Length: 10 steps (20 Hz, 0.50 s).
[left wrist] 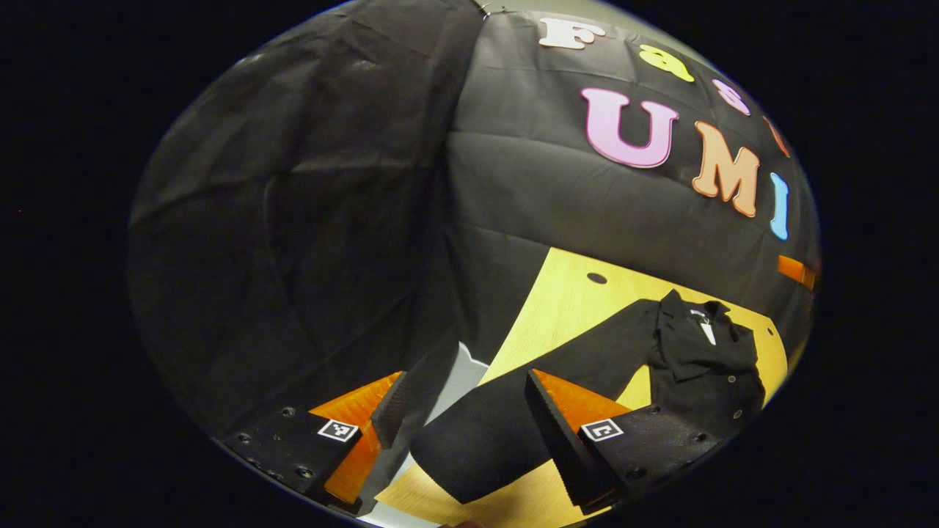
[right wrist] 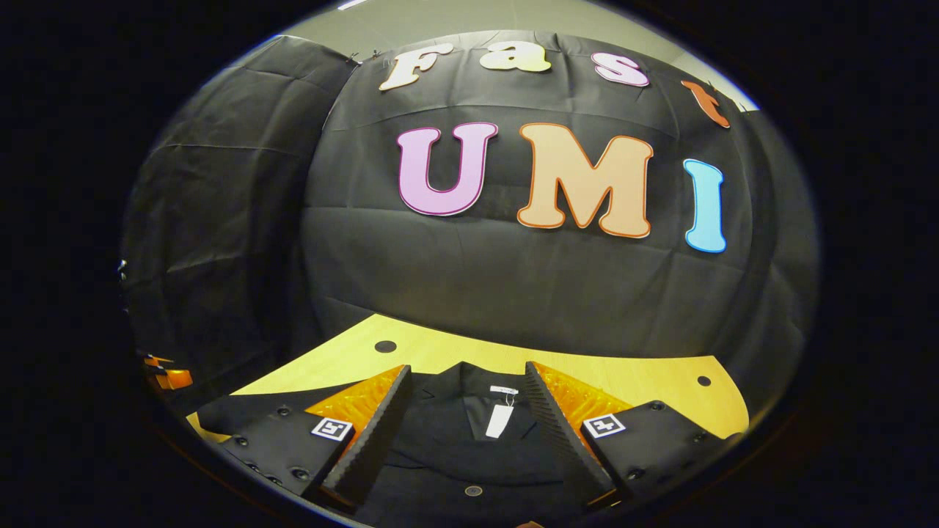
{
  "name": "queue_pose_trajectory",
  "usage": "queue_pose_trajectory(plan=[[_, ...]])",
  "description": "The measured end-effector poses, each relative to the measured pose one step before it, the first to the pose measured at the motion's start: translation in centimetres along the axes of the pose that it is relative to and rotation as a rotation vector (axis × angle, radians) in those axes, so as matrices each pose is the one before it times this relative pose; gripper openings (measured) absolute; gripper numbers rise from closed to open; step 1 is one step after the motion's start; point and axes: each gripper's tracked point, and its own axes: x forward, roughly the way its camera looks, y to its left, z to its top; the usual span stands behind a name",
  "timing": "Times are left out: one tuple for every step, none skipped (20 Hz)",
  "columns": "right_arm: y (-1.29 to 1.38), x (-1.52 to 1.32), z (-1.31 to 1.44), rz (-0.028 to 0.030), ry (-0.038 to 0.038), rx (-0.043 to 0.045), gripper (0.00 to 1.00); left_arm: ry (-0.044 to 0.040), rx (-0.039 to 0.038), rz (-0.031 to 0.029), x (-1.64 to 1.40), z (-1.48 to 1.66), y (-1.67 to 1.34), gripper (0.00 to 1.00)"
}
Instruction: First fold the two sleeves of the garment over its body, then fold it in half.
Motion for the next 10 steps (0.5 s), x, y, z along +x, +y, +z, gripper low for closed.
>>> queue_pose_trajectory(plan=[[-0.297, -0.215, -0.179, -0.00781, 0.00578, -0.00539, 0.99, 0.02088, -0.01223, 0.00246, 0.695, -1.096, 0.184, 0.94], [-0.274, -0.083, -0.071, -0.00714, 0.00429, -0.00519, 0.98, 0.02137, -0.01438, -0.00011, 0.457, -0.842, 0.234, 0.94], [-0.135, -0.130, -0.045, -0.00551, 0.00243, -0.00537, 0.99, 0.02682, -0.01563, -0.00068, 0.331, -0.899, 0.326, 0.94], [-0.321, -0.023, -0.022, -0.00829, 0.00411, -0.00439, 0.99, 0.03434, -0.01440, -0.00150, 0.163, -0.904, 0.031, 0.94], [-0.216, 0.012, -0.098, -0.00557, 0.00421, -0.00288, 0.98, 0.02622, -0.01628, -0.00204, 0.174, -0.700, 0.073, 0.95], [-0.153, -0.027, 0.013, -0.00459, 0.00303, -0.00069, 0.98, 0.01779, -0.01523, -0.00075, 0.383, -0.493, 0.195, 0.95], [-0.203, -0.115, -0.068, -0.00314, 0.00220, -0.00032, 0.96, 0.01013, -0.01213, 0.00307, 0.217, -0.413, 0.037, 0.95], [-0.109, -0.108, 0.084, -0.00190, 0.00031, -0.00097, 0.98, 0.00787, -0.00917, 0.00356, 0.335, -0.287, 0.067, 0.96], [-0.119, -0.028, 0.015, -0.00261, 0.00003, -0.00311, 0.99, 0.00802, -0.00513, 0.00653, 0.191, -0.390, 0.024, 0.96], [-0.086, 0.004, 0.065, -0.00643, -0.00088, -0.00411, 0.98, 0.00685, 0.00150, 0.00485, 0.282, -0.420, 0.000, 0.96]])
